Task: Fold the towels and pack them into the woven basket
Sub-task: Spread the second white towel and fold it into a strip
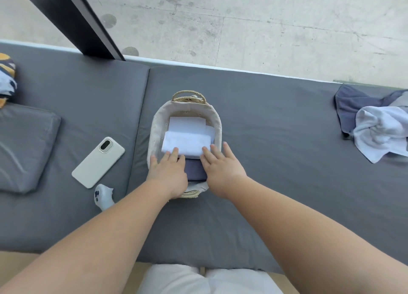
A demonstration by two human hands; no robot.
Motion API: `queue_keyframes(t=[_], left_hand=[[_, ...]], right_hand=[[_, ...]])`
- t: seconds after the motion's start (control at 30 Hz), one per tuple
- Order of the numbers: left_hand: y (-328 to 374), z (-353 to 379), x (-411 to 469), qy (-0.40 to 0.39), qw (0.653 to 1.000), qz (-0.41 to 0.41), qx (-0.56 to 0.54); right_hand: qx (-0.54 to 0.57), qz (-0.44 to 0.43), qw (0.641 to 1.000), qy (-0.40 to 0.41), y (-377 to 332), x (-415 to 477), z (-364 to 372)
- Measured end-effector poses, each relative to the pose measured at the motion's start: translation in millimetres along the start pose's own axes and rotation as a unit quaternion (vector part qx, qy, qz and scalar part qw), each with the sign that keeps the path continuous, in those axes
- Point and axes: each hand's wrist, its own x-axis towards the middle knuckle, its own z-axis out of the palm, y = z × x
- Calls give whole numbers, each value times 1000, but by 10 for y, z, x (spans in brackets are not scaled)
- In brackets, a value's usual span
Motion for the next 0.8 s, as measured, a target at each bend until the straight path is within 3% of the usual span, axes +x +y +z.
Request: queue_keyframes(t=[0.27, 0.57, 0.8], left_hand=[[435, -18, -1000, 124, 986, -41, -102], [921, -50, -1611, 209, 971, 14, -114], [1525, 163, -1895, 188, 974, 101, -82]], right_hand=[[71, 45, 994, 67, 271, -953, 84], [167, 176, 964, 106, 485, -2104, 507], [260, 242, 925, 137, 514, -2942, 924]])
